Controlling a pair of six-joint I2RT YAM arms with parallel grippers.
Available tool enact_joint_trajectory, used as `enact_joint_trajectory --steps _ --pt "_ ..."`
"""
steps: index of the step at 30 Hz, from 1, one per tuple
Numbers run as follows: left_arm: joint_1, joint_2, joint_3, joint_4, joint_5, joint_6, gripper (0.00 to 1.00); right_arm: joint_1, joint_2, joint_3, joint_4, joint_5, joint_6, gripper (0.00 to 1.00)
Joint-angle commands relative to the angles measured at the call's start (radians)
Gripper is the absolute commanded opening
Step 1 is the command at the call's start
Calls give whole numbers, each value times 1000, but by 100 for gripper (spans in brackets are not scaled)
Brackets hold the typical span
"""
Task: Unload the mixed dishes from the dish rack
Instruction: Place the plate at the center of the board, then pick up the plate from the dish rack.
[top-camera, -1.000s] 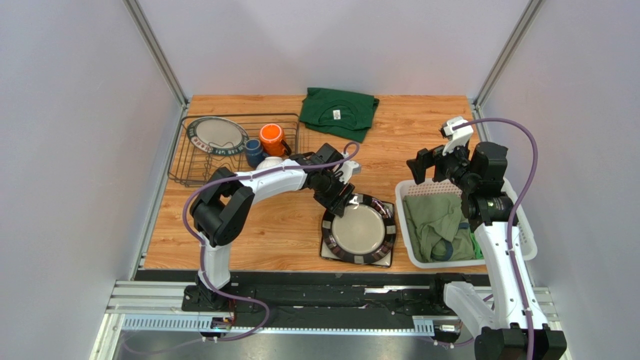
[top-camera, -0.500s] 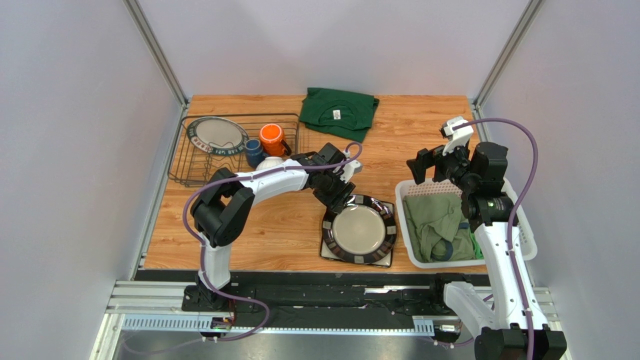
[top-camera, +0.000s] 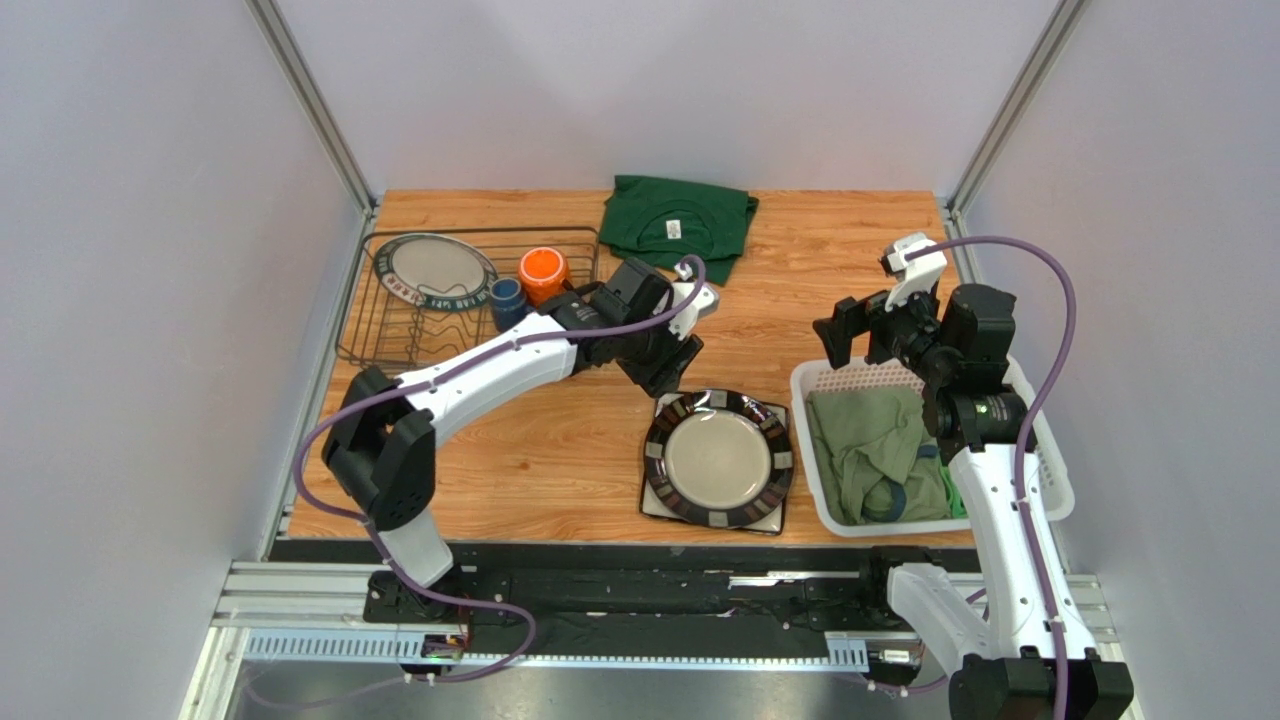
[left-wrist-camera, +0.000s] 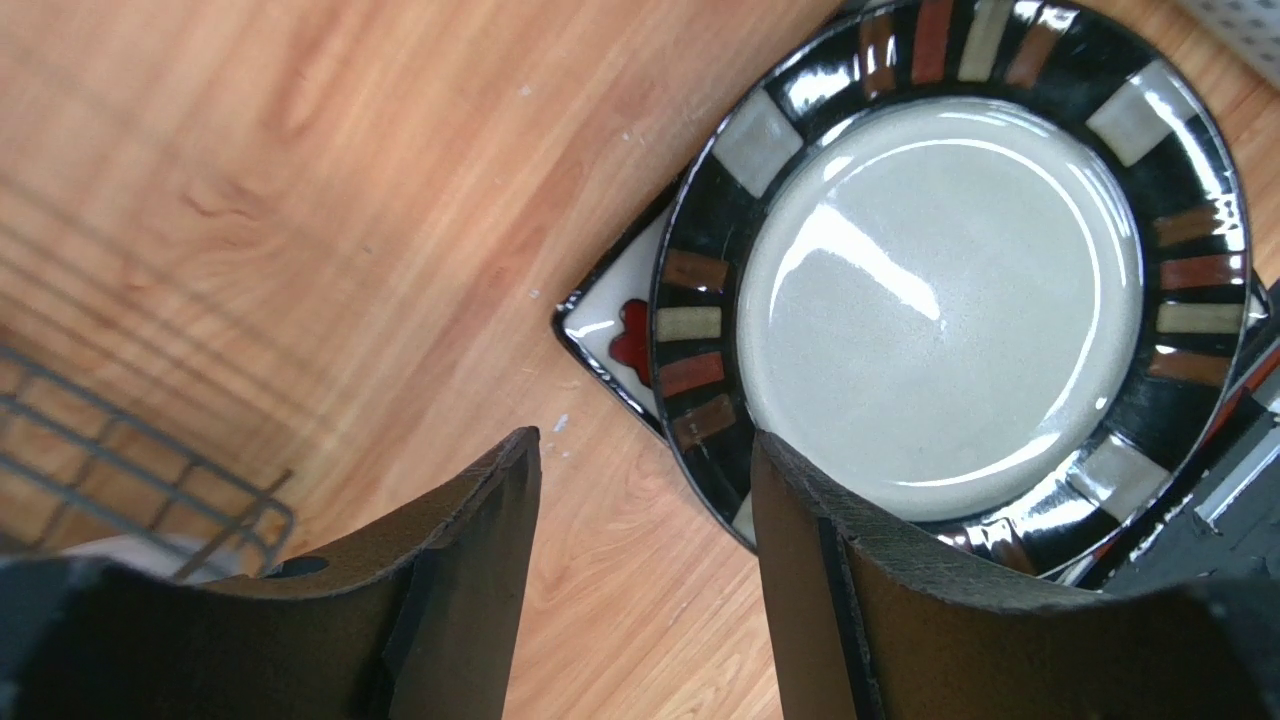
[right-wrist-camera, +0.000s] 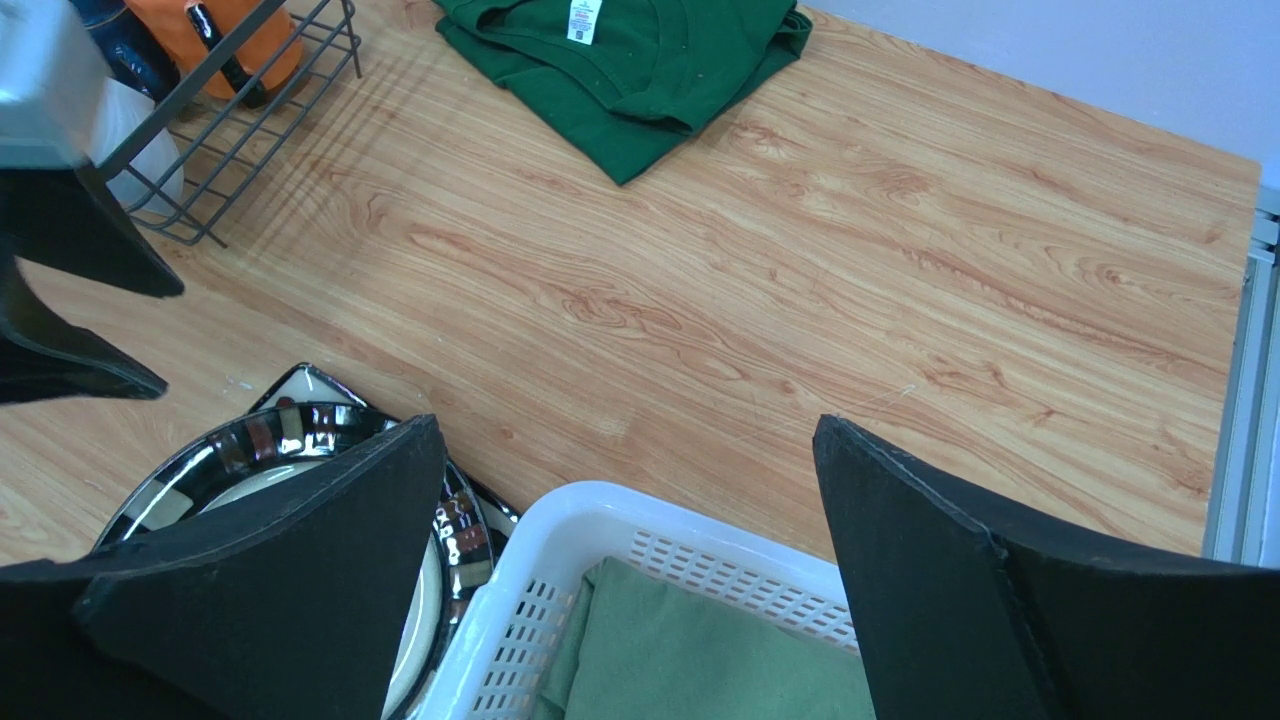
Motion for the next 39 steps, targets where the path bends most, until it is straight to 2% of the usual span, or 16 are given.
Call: enact_joint_trajectory --steps 1,2,6,10,17,26,33,39 --pt "-6 -119 45 -35 -46 100 64 -1 -13 14 4 -16 -7 99" --pt "-6 -134 45 -41 -58 117 68 -3 -13 15 4 -18 -7 99" --pt "-6 -205 47 -79 -157 207 74 -1 -15 14 6 -21 -7 99" --pt "-1 -299 5 -102 -254 336 95 -1 -19 17 4 -26 -6 99" --pt "88 -435 -18 -156 -300 503 96 -1 -19 17 3 -33 -3 99" --pt "256 -510 -52 -133 -337 836 96 -1 -21 15 1 -38 -3 99" --pt "433 -524 -74 -67 -242 1022 96 0 -19 15 3 -38 -4 99" --pt "503 -519 -82 -26 -173 1132 96 2 -12 15 3 -38 -6 99"
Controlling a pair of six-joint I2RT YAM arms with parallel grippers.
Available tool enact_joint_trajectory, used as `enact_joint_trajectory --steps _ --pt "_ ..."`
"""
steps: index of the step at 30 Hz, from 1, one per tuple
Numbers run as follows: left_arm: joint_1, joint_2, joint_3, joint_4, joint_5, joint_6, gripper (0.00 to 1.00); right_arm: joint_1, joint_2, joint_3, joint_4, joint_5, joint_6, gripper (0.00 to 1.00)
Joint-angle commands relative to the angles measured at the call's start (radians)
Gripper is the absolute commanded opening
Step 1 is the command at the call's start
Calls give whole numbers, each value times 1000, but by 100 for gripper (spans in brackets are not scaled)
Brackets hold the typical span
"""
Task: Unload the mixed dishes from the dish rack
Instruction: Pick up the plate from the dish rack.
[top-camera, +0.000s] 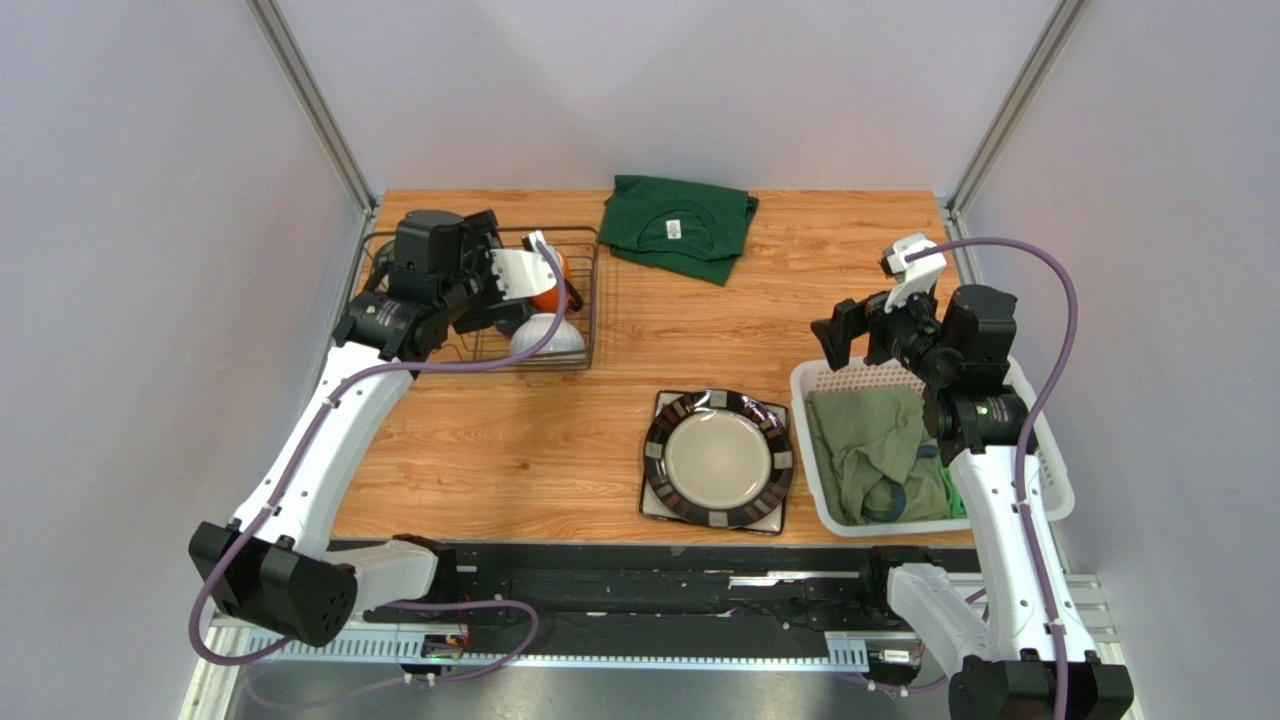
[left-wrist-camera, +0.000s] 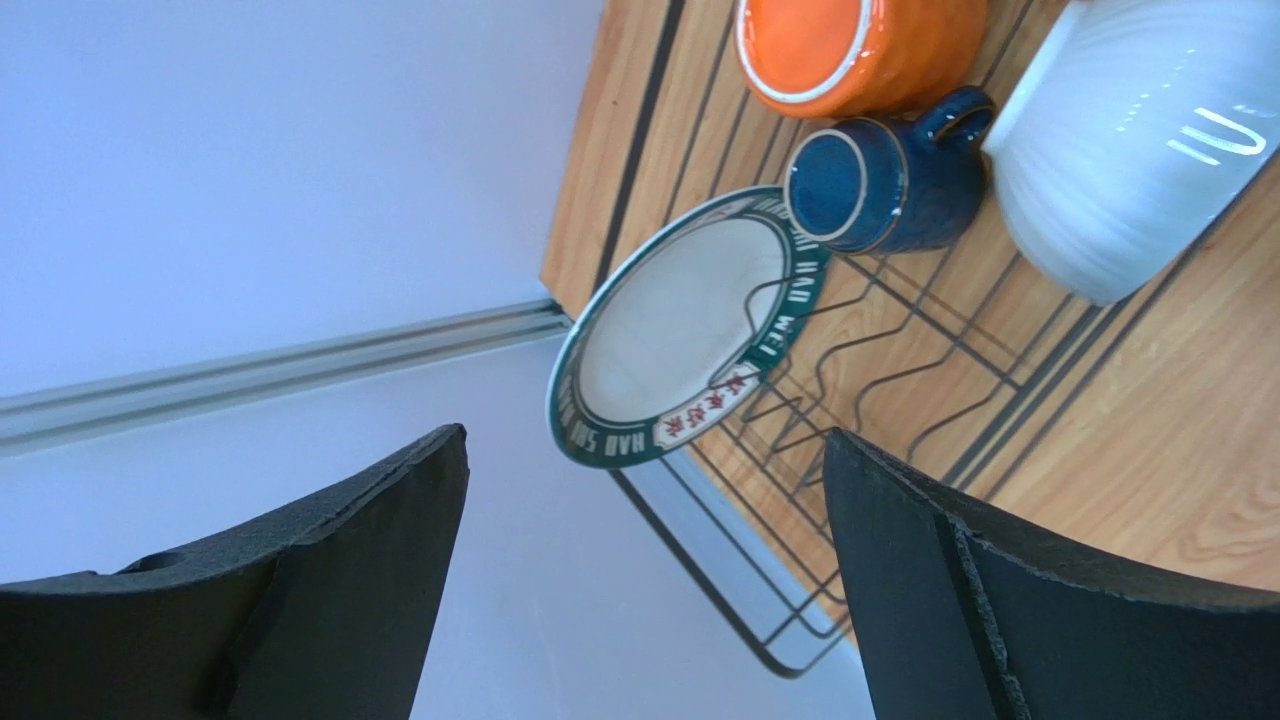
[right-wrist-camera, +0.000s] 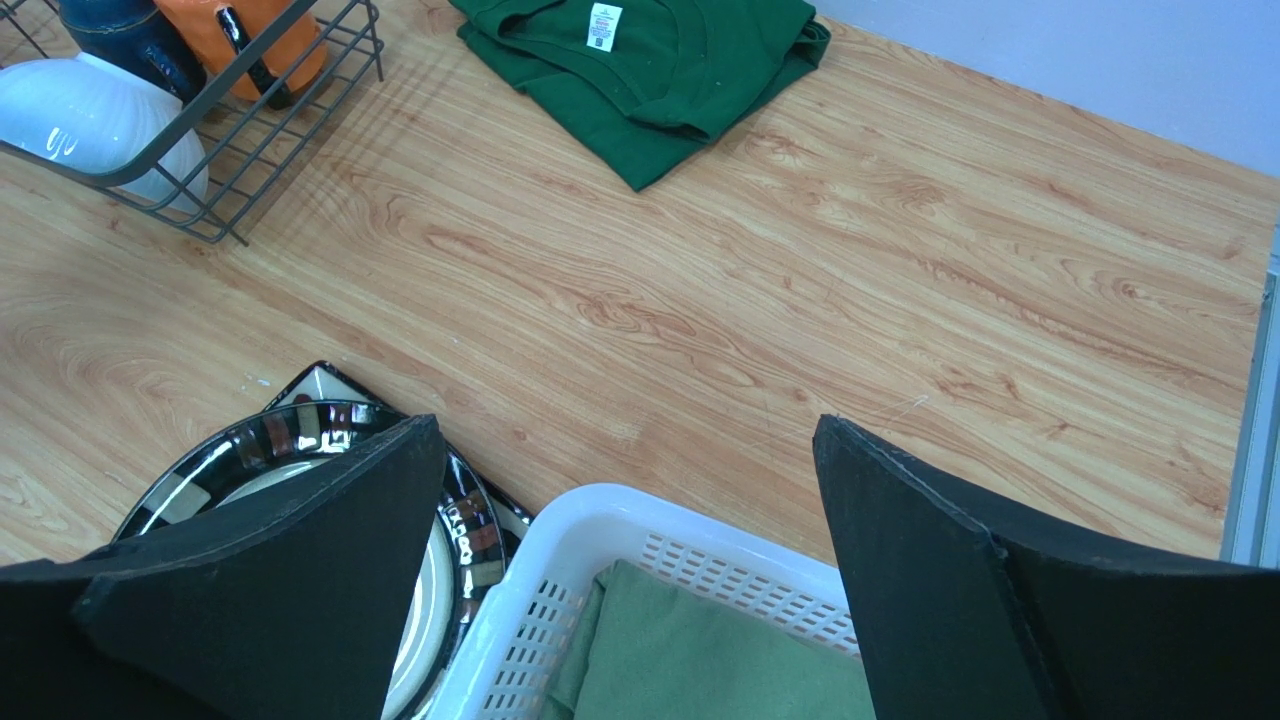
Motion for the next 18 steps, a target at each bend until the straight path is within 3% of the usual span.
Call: enact_joint_trajectory --steps 1,18 --pt "39 -15 -3 74 75 144 96 2 -4 15 1 -13 -8 99" --pt "172 247 145 71 44 411 95 2 -4 17 0 -10 -9 99"
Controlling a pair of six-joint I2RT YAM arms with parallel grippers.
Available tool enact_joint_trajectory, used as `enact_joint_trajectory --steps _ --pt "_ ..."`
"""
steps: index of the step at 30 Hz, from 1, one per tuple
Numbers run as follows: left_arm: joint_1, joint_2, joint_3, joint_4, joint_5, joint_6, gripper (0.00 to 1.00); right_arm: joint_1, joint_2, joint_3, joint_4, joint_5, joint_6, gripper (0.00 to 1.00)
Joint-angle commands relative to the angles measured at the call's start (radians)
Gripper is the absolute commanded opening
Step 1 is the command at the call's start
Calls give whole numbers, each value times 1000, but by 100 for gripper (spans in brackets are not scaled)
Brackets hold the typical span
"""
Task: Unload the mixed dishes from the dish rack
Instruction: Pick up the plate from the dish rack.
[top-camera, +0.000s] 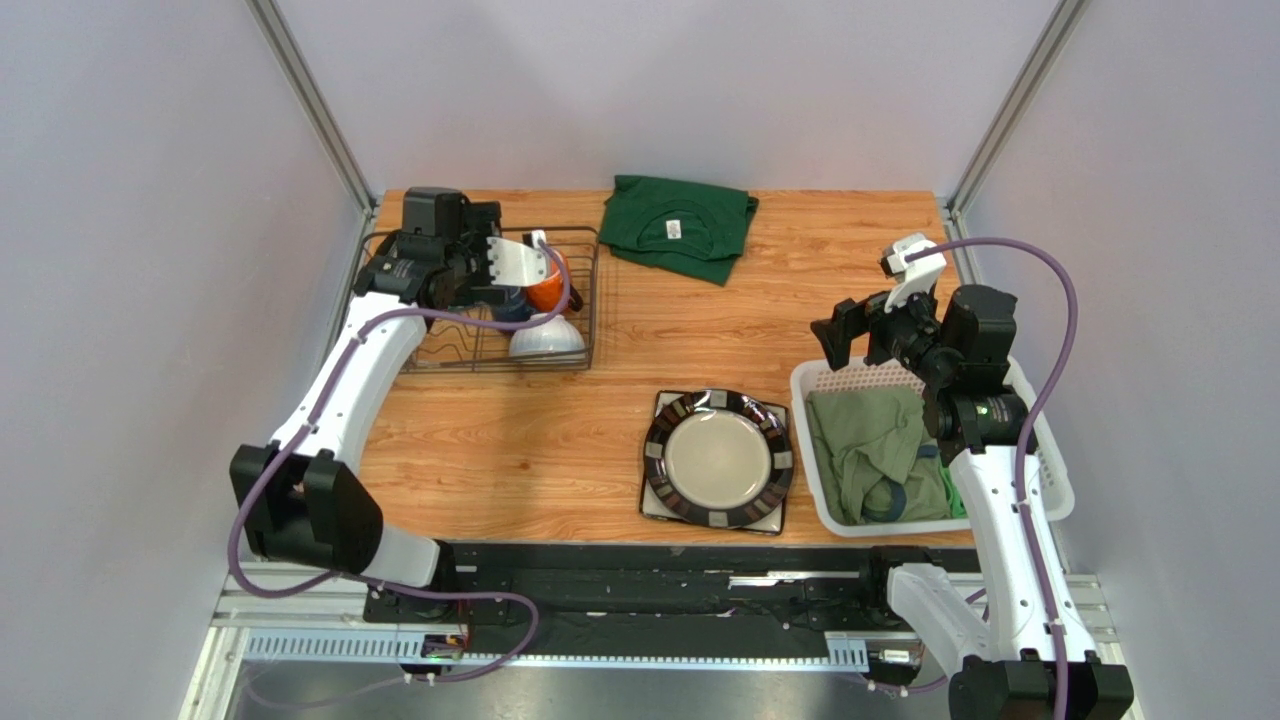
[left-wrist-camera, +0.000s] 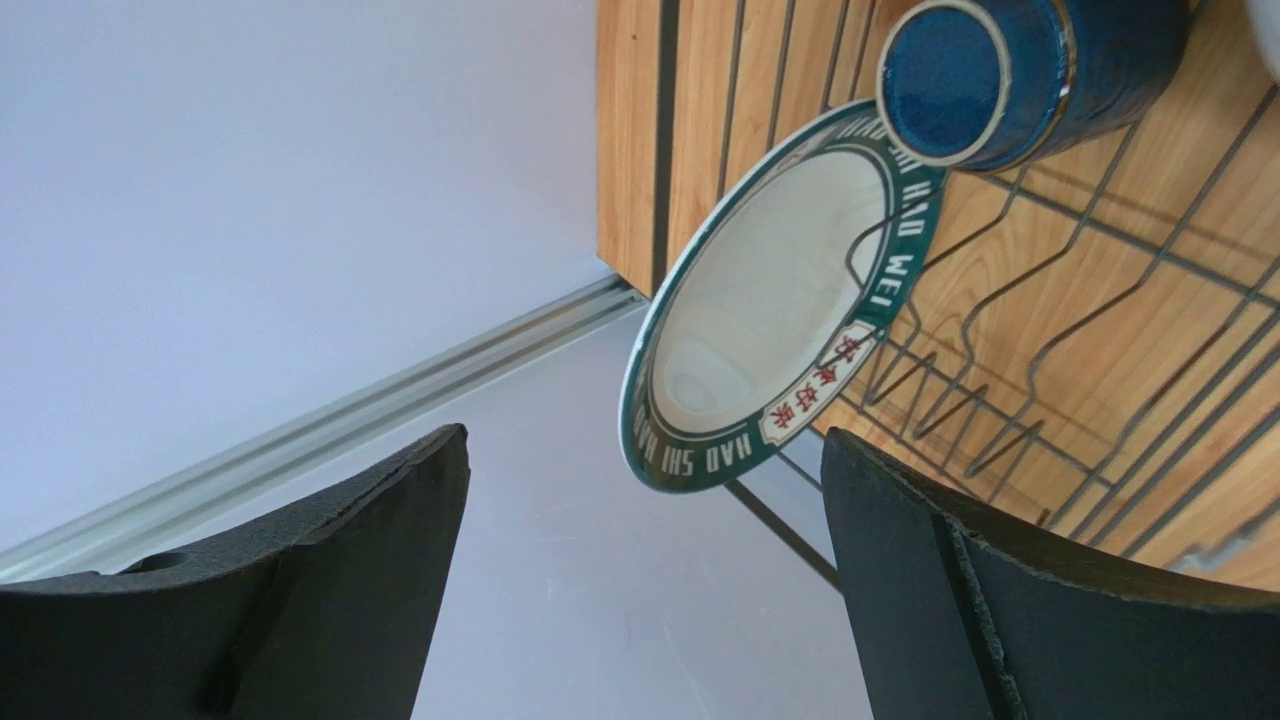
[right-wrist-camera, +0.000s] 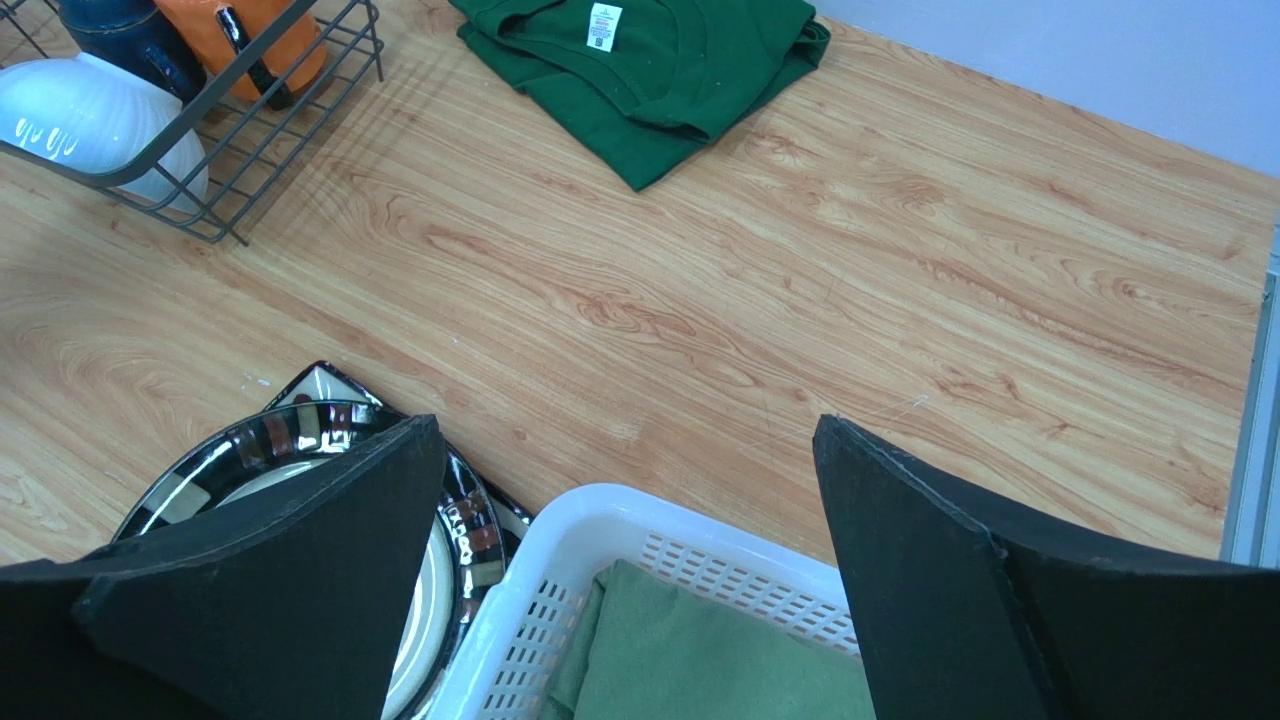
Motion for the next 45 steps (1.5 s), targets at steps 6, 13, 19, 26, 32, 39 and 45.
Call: enact_joint_trajectory --steps 6,13,19,26,32,39,45 --pt "74 198 246 -135 -13 148 94 2 9 17 1 -8 -11 99" --pt "93 326 343 -214 -51 189 91 2 16 15 1 -2 -15 99" --pt "108 399 413 -243 -41 191 90 2 22 17 0 -2 -15 99" --pt "111 490 476 -247 -91 203 84 2 22 17 -2 0 -18 99" --pt "114 544 533 -290 -128 197 76 2 26 17 -2 0 -20 99" --pt "116 568 564 -321 -148 191 52 2 26 17 -5 1 -22 99" --pt "116 568 565 -336 -163 192 34 2 27 18 -5 1 -20 99"
